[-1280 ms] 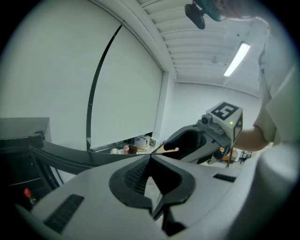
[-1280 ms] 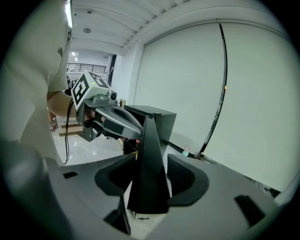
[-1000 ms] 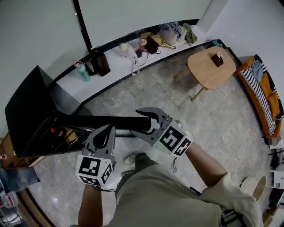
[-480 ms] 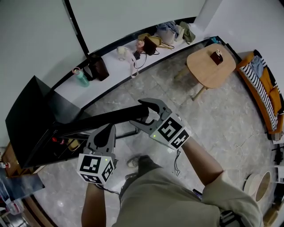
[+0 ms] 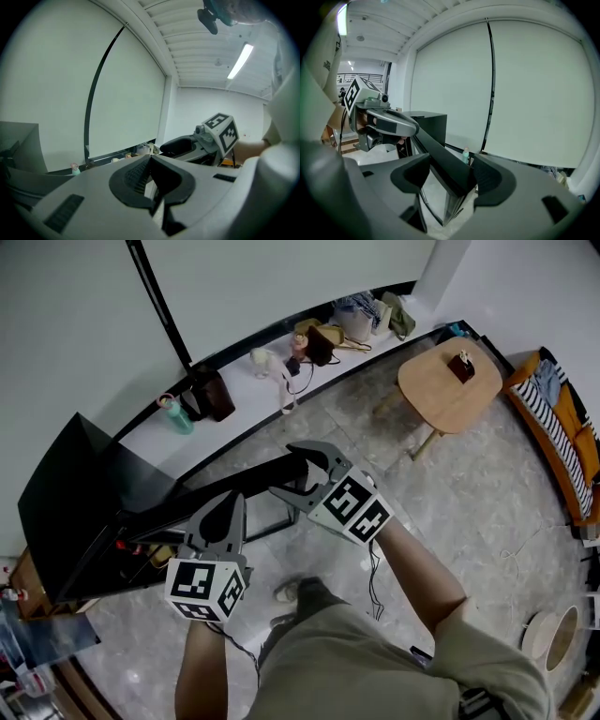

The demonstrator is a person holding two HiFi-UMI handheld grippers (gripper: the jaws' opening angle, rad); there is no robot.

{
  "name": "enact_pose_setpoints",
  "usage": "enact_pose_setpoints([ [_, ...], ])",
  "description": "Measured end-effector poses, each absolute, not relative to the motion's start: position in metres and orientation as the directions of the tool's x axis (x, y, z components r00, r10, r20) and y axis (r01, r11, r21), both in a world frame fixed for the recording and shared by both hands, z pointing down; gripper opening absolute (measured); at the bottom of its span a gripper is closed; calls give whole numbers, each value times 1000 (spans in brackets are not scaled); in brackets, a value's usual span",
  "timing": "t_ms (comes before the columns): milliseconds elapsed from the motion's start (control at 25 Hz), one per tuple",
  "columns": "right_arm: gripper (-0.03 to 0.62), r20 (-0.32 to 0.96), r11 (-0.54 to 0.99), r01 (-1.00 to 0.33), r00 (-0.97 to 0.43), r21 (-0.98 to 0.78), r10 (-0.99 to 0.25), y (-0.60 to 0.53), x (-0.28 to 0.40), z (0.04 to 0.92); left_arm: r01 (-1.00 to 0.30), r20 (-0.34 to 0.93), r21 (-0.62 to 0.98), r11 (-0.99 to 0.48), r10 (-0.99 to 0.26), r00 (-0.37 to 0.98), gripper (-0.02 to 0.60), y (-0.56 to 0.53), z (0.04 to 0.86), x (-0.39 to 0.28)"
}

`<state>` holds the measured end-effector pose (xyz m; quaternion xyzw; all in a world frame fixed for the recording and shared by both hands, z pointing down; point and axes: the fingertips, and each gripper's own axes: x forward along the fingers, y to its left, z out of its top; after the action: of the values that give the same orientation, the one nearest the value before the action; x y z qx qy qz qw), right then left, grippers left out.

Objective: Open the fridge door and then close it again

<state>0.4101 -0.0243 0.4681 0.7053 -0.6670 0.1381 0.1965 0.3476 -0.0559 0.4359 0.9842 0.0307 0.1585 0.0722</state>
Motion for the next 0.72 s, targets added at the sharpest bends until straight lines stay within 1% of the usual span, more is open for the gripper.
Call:
enact_pose_setpoints([
  [520,264,462,-3,-995,51,102,-886,-26,409,470,24,341,156,-987,76,937,8,-42,443,341],
  [640,264,463,13,-997,25,78,-886,-24,408,468,21,344,151,-988,72,936,8,-41,440,339],
  [720,264,434,11,-999,5,35,-901,-23,409,462,14,343,150,-989,66,937,8,-44,438,337],
])
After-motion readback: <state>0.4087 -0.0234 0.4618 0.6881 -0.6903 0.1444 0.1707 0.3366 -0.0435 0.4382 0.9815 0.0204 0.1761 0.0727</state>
